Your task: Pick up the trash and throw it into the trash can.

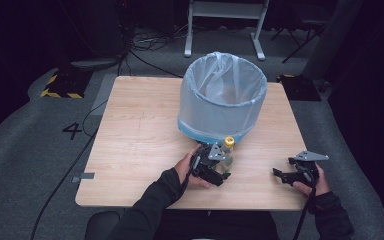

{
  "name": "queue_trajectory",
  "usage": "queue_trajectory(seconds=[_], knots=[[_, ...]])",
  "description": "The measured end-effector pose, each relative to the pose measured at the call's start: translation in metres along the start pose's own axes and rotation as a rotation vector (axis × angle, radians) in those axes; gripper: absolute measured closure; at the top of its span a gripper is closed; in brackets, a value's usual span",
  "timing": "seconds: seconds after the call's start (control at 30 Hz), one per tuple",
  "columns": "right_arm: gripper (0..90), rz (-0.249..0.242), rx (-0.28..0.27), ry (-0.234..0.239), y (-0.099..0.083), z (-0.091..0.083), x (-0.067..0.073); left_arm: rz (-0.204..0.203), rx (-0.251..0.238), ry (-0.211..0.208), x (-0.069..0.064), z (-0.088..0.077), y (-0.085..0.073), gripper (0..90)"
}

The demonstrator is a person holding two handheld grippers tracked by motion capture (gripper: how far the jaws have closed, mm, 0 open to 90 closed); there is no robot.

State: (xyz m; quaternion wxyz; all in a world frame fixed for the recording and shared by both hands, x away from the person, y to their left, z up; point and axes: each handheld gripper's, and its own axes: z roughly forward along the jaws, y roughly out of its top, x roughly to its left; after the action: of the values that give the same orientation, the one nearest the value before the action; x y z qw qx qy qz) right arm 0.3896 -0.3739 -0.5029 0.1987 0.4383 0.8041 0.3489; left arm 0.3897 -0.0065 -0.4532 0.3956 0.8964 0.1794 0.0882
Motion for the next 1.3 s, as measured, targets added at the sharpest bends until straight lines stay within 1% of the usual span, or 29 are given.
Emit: queue_trajectory(seconds=[0.03,0.07,0.1,0.13,0.17,0.23,0.27,0.3,0.37,0.4,0.47,0.5,0.53,0.57,0.6,0.63,0.7,0.73,0.77,0.83,0.9,1.0,1.03,1.1,1.17,1.27,1.3], knots=[[13.1,0.0,-0.001,-0.001,0.0,0.0,0.0,-0.004,-0.008,0.006,0.0,0.001,0.0,16.2],[13.1,0.0,0.0,0.0,0.0,0.0,0.0,-0.007,-0.012,0.001,0.0,0.002,0.0,16.4],[13.1,0.0,0.0,0.0,0.0,0.0,0.0,-0.002,-0.012,0.006,0.001,0.002,0.0,16.4],[13.0,-0.001,0.0,0.0,0.0,0.0,0.0,-0.016,-0.018,0.01,0.0,0.004,0.0,16.7],[13.0,0.0,0.0,0.0,0.0,0.0,0.0,-0.004,-0.021,0.007,0.001,0.004,0.001,16.9],[13.1,0.0,0.0,0.0,0.0,0.0,0.0,-0.013,-0.033,0.003,0.0,0.004,0.001,17.1],[13.1,0.0,-0.001,0.0,0.0,0.0,0.0,-0.009,-0.035,0.004,0.001,0.004,0.001,17.2],[13.1,-0.001,0.0,0.0,0.0,0.0,0.0,-0.015,-0.048,0.0,0.001,0.005,0.002,17.2],[13.1,0.0,0.0,0.0,0.0,0.0,0.0,-0.02,-0.058,-0.01,0.001,0.006,0.001,17.2],[13.1,-0.001,0.0,0.0,0.0,0.0,0.0,-0.017,-0.062,-0.018,0.001,0.006,0.001,17.1],[13.1,0.0,0.0,0.0,0.0,0.0,0.0,-0.018,-0.074,-0.001,0.0,0.007,0.0,17.7],[13.1,-0.001,0.0,0.0,0.0,0.0,0.0,-0.024,-0.085,-0.006,-0.001,0.007,0.0,19.9],[13.1,0.0,0.0,-0.001,0.0,0.0,0.0,-0.015,-0.091,-0.015,-0.001,0.007,0.0,22.0],[13.1,0.0,0.0,0.0,0.0,0.0,0.0,-0.013,-0.098,-0.014,-0.001,0.008,-0.001,23.2],[13.1,0.0,0.0,0.0,0.0,0.0,0.0,-0.009,-0.098,0.001,-0.002,0.009,-0.001,24.5],[13.1,0.0,0.0,0.0,0.0,0.0,0.0,0.002,-0.1,0.0,-0.002,0.01,-0.001,26.0],[13.1,0.0,0.0,0.0,0.0,0.0,0.0,-0.006,-0.109,-0.012,-0.001,0.01,-0.003,26.4],[13.1,0.0,0.0,0.0,0.0,0.0,0.0,0.002,-0.123,-0.012,0.0,0.011,-0.004,26.6],[13.1,0.0,0.0,0.0,0.0,0.0,0.0,0.0,-0.127,-0.015,-0.001,0.011,-0.004,26.8],[13.1,0.0,-0.001,-0.001,0.0,0.0,0.0,0.01,-0.125,-0.02,-0.001,0.01,-0.004,27.0],[13.1,-0.001,0.0,0.0,0.0,0.0,0.0,0.034,-0.127,-0.011,-0.001,0.01,-0.004,27.2],[13.0,-0.001,0.0,0.0,0.0,0.0,0.0,0.04,-0.128,0.001,-0.001,0.008,-0.004,27.4],[13.0,0.0,-0.001,-0.001,0.0,0.0,0.0,0.048,-0.135,0.008,0.0,0.009,-0.005,27.5],[13.1,0.0,0.0,0.0,0.0,0.0,0.0,0.038,-0.143,0.002,0.002,0.008,-0.006,27.6],[13.1,0.0,0.0,-0.001,0.0,0.0,0.0,0.039,-0.152,0.004,0.005,0.007,-0.008,27.6],[13.1,0.0,0.0,0.0,0.0,0.0,0.0,0.021,-0.167,0.008,0.008,0.003,-0.009,27.6],[13.1,0.0,0.0,0.0,0.0,0.0,0.0,0.029,-0.169,0.015,0.009,0.002,-0.009,27.6]])
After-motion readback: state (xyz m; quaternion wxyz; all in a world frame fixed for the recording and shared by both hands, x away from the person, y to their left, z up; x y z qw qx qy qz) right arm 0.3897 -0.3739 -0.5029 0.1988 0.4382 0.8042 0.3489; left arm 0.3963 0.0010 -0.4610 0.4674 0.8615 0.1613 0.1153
